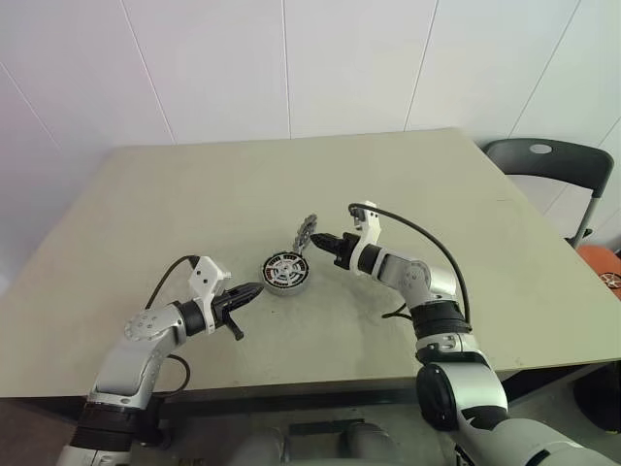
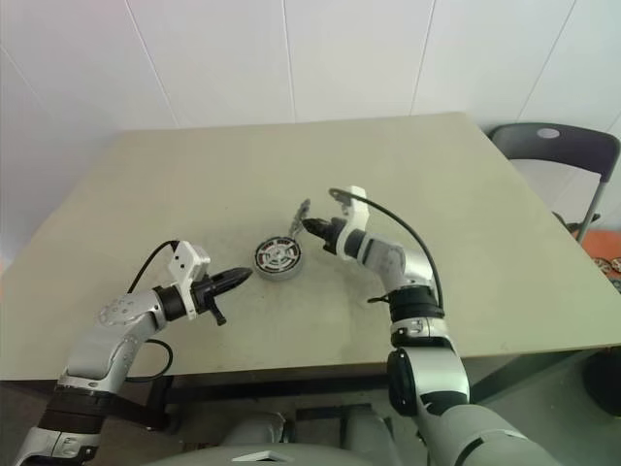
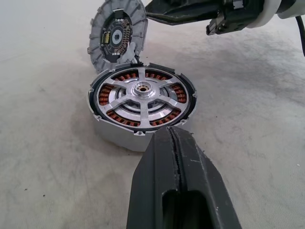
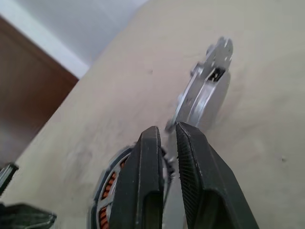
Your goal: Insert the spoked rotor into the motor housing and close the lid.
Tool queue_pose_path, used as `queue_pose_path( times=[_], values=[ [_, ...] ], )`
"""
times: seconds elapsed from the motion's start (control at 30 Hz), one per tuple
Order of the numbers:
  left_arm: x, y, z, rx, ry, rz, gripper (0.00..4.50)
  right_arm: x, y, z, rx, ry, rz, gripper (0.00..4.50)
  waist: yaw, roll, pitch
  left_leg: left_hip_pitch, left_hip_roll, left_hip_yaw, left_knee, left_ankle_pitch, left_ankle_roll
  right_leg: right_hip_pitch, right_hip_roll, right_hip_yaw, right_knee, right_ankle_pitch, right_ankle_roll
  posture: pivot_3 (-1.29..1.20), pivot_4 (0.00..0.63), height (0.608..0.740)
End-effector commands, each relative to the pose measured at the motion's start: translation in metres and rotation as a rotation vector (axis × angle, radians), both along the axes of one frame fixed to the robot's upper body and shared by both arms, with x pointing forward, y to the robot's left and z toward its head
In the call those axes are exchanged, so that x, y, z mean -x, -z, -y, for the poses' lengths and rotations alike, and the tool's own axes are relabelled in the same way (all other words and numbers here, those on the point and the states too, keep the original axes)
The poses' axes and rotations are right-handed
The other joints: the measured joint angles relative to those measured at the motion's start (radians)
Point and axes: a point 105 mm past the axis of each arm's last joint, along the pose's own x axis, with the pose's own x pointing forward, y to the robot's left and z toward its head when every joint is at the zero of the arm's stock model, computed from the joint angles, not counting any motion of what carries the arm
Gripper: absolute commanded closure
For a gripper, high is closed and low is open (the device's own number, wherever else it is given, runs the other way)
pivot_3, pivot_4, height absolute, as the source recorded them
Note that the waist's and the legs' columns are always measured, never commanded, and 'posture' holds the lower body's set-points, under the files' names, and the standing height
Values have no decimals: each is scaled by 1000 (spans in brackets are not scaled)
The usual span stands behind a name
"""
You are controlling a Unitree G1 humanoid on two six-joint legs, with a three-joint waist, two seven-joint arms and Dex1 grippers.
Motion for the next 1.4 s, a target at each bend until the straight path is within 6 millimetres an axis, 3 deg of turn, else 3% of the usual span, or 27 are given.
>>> queue_pose_path(
  times=[0.03, 0.17, 0.37, 0.6, 0.73, 0.83, 1.0, 1.17, 1.2, 1.23, 1.27, 1.3, 1.33, 1.37, 1.4],
  values=[
    [-6, -14, -5, -12, -8, 62, 4500, -3, -17, -4, -15, -15, 62, 3935, 1, 0, 0, 0, 0, 0, 0, 0, 0, 0, 0, 0, 0, 0, 0, 0, 0, 740],
    [-6, -14, -6, -14, -10, 62, 4500, -4, -11, -2, -25, 5, 22, 3935, 2, 0, 0, 0, 0, 0, 0, 0, 0, 0, 0, 0, 0, 0, -1, 0, 0, 740],
    [-6, -12, -4, -15, -9, 60, 4500, -4, -7, -2, -8, 12, 19, 2068, 2, 0, 0, 0, 0, 0, 0, 0, 0, 0, 0, 0, 0, -1, -1, 0, 0, 740],
    [-6, -12, -4, -15, -10, 61, 4500, -9, -9, -4, -8, 53, 44, 2068, 1, 0, 0, 0, 0, 0, 0, 0, 0, 0, 0, 0, 0, -1, -1, 0, 0, 740],
    [-7, -11, -1, -13, -3, 61, 4500, -10, -3, -25, -5, 70, 33, 2068, -1, 0, 0, 0, 0, 0, 0, 0, 0, 0, 0, 0, 0, 0, -1, 0, 0, 740],
    [-8, -12, -2, -16, -5, 65, 4500, -13, 5, -26, 4, 115, 3, 2689, 0, 0, 0, 0, 0, 0, -1, 0, 0, 0, 0, 0, 0, 0, -1, 0, 0, 740],
    [-9, -12, -2, -20, -5, 68, 4500, -13, 7, -28, -1, 113, 0, 4349, 3, 0, 0, 0, -1, 0, 0, 0, 0, 0, 0, 0, -1, 0, -1, 0, 0, 740],
    [-11, -12, -2, -22, -5, 72, 4500, -12, 8, -30, 12, 99, 15, 4463, 2, 1, 0, 0, 0, 0, -1, 0, 0, 0, 0, 0, 0, 0, 0, 0, 0, 740],
    [-11, -12, -1, -22, -5, 72, 4500, -12, 7, -30, 14, 92, 22, 4463, -7, 19, -4, 0, 0, 0, -1, 0, 0, 0, 0, 0, 0, 0, 0, 0, 0, 740],
    [-11, -12, -1, -21, -4, 72, 4500, -11, 7, -31, 16, 82, 28, 4463, -6, 48, -14, -3, 12, 5, -9, -3, -6, 8, 15, -6, -23, 14, -1, 0, 0, 740],
    [-11, -12, -1, -20, -4, 73, 4500, -10, 6, -33, 13, 72, 34, 4463, -9, 43, -20, 2, 51, 0, -26, -8, 4, 38, 45, -15, -87, 53, -13, 0, 0, 740],
    [-11, -12, 0, -20, -3, 73, 4500, -9, 6, -35, 9, 64, 38, 4463, -10, 35, -21, -2, 42, 2, -39, -6, 11, 26, 42, -24, -55, 51, -12, 0, 0, 740],
    [-11, -12, 0, -21, -3, 75, 4500, -8, 4, -36, 4, 55, 48, 4463, -19, 32, -20, -12, 30, 3, -26, 13, -8, 23, 32, -22, -52, 15, -16, 0, 0, 740],
    [-11, -12, 0, -21, -4, 75, 4500, -8, 2, -37, 1, 48, 63, 4463, -26, 27, -20, -15, 25, 7, -13, 9, -6, 11, 24, -16, -25, 5, -11, 0, 0, 740],
    [-11, -12, 0, -22, -4, 77, 4500, -7, -2, -38, -3, 37, 95, 4463, -30, 24, -19, -13, 17, 11, -13, 9, -6, 6, 16, -10, -13, -2, -9, 0, 0, 740]
  ],
)
